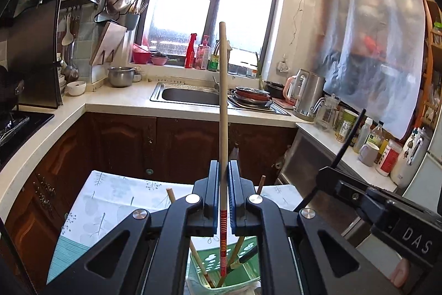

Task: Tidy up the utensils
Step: 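Lift and drop the chopstick into the green holder with the left tool while the right tool does likewise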

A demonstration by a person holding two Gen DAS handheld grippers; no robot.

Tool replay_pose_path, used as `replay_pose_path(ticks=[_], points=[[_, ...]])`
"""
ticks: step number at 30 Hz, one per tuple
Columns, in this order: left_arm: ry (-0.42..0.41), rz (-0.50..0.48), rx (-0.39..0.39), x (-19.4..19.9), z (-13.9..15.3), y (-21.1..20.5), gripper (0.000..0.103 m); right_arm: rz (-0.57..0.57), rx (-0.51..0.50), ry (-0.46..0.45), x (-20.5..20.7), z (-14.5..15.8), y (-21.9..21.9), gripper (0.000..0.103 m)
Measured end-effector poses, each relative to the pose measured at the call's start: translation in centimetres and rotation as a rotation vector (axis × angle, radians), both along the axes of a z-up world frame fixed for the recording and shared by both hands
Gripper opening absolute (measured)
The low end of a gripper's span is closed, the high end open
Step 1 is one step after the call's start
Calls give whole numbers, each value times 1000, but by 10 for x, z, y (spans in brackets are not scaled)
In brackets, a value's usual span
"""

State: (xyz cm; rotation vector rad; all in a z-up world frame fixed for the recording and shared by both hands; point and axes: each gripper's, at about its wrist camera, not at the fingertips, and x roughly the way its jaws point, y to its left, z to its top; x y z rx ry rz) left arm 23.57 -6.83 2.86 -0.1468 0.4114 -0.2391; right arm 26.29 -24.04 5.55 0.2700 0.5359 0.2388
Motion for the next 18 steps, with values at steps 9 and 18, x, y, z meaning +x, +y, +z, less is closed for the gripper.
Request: replay_pose_path(ticks=[9,18], points=[[15,-9,36,2,-53,-4,4,105,-106,81,41,-73,33,5],[117,-11,-4,-2,-80,3,21,194,-92,234,70,-129,57,8]])
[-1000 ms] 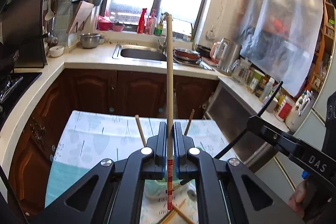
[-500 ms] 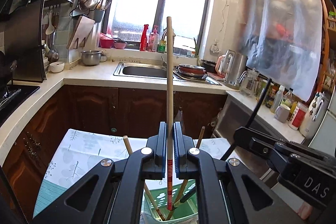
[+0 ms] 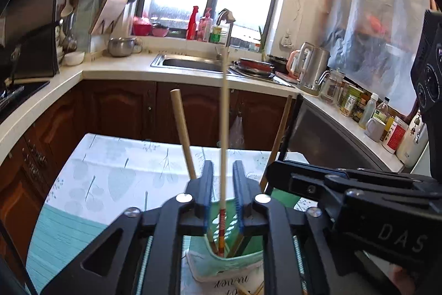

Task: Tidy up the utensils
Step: 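Lift and drop the chopstick into the green holder with the left tool while the right tool does likewise, then lower the right tool to the pile and grasp a wooden chopstick while the left tool approaches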

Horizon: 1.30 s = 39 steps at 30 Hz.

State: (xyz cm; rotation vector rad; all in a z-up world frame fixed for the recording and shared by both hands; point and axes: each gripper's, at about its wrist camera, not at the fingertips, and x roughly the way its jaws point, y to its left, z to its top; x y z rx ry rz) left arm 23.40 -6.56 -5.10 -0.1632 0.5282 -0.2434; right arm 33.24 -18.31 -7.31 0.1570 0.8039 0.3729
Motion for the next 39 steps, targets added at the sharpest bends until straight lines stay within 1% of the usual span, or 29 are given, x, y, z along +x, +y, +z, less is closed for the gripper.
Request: replay_pose_path(ticks=[1,3,5,8,14,17,19,20,22,23,26,27,29,32,35,39], points=[[11,3,-7,-1,0,2,23,1,4,7,1,-4,0,8],[29,5,-11,-5,0,6,35,3,12,15,2,-9,-1,9],[40,1,-17,-12,2,10,41,1,15,17,0,-10,-3,13],[57,-19,-18,-22,6,14,41,-3,22,4,-9,-9,-4,18],[132,-68,-4,-49,14,20,41,-6,32,-4,-43,-1,-13,18],[168,-93,-1,-65,14,23,41,0,23,10,-64,-4,-22,18],[202,-119,-18,-76,10,24,41,8,9,29,-83,-10,-28,18],[229,-137,-25,-80,6,23,41,15,4,44,-90,-15,-31,18],[280,-162,-36,-87,-3,19,34,19,-13,79,-104,-27,-37,18],[305,-177,-39,-89,-8,17,29,26,-16,94,-111,-33,-42,18],[411,-214,-55,-91,-31,7,17,48,-41,180,-119,-63,-50,18],[439,-224,-58,-91,-38,4,15,53,-41,216,-118,-73,-52,18],[507,-237,-67,-89,-55,-2,14,72,-39,297,-121,-100,-57,18],[605,-248,-102,-86,-79,-8,12,93,-61,380,-122,-133,-59,18],[664,-236,-139,-83,-98,-11,11,109,-75,457,-123,-161,-61,18],[702,-215,-160,-80,-114,-10,11,138,-103,498,-122,-181,-58,18]])
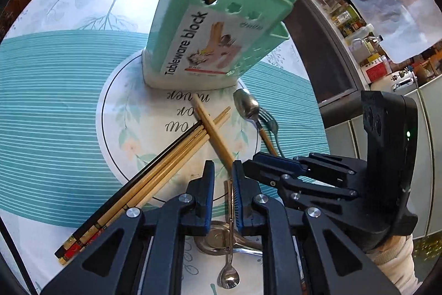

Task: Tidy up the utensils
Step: 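Lower the right tool to the pile and grasp a wooden chopstick while the left tool approaches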

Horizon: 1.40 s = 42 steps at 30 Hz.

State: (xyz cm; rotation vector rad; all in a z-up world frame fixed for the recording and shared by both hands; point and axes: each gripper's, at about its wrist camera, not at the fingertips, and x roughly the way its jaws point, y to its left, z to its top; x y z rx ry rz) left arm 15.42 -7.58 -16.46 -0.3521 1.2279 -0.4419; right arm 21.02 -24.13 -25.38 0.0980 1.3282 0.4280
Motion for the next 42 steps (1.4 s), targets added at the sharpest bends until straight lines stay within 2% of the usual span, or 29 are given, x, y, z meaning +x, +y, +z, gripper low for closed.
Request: replay_pose_path(ticks=[7,16,23,30,37,42], points=[[18,2,3,4,-11,1,11,46,-54,-2,-5,-17,4,16],[45,-2,-10,10,-19,1,11,91,-127,-3,9,-14,22,11],[126,-1,-32,19,-29,-9,11,149,-214,-38,13,-17,41,6],[193,51,-53,34,-35,-21,11,105,-151,-27,7,-15,34,6],[240,96,-29,44,-46,-31,11,34,-83,-10,1,-15,15,6],[269,110,22,44,-53,-40,11,20,-50,-16,-2,-13,4,6]])
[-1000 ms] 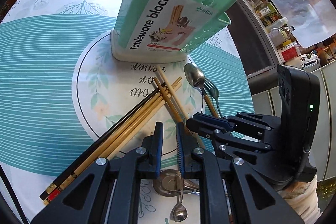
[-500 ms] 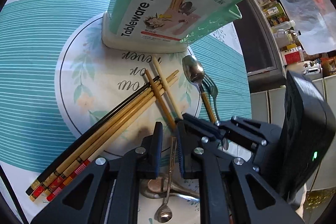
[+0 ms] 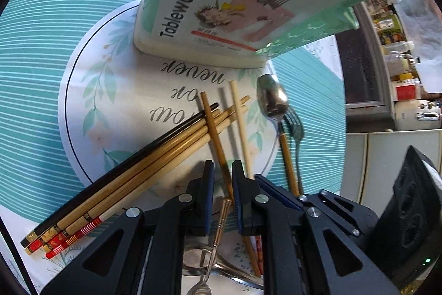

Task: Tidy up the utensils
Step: 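Lower the right tool to the pile and grasp a wooden chopstick while the left tool approaches, then grasp a wooden chopstick with the left tool while the right tool holds its own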

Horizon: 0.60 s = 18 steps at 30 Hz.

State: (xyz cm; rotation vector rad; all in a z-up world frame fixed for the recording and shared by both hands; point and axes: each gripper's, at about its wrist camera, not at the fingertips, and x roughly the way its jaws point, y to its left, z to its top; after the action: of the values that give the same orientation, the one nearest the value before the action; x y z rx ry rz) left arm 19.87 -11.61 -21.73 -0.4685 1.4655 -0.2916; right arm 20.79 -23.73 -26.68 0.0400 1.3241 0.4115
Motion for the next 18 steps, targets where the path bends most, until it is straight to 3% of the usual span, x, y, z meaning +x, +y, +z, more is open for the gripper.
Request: replay_pose_path(ticks=[9,18], points=[[10,29,64,4,1,-16,11,-12,39,3,-10,2,-14,6],[36,9,278,10,3,-58,11,-72,90,6,-20,8,-39,6]])
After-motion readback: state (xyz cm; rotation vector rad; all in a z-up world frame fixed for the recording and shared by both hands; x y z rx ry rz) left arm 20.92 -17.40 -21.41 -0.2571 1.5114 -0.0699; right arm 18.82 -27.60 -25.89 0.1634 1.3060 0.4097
